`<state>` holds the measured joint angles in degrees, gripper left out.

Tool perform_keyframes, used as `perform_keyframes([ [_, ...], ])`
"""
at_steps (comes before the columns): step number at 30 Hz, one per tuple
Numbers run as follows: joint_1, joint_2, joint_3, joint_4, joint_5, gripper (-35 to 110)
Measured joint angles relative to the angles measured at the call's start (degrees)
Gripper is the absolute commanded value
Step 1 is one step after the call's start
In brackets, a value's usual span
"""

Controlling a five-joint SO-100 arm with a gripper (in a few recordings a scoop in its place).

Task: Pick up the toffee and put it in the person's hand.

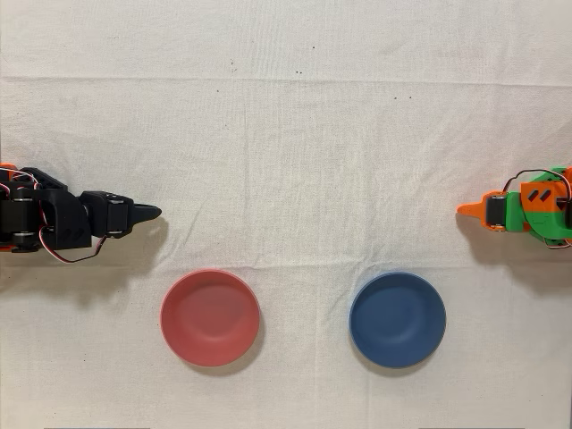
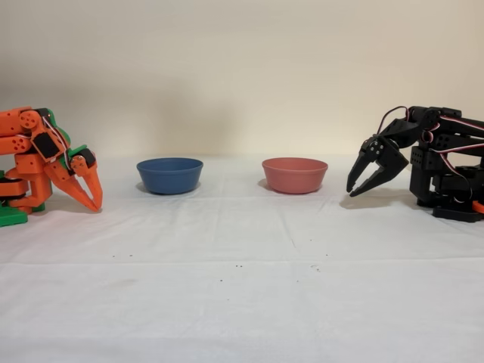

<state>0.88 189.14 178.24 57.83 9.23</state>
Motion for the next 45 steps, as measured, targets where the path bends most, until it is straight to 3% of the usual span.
perform_keyframes([
  [45,0.0,0.0,3.1,-2.9,-2.5,0],
])
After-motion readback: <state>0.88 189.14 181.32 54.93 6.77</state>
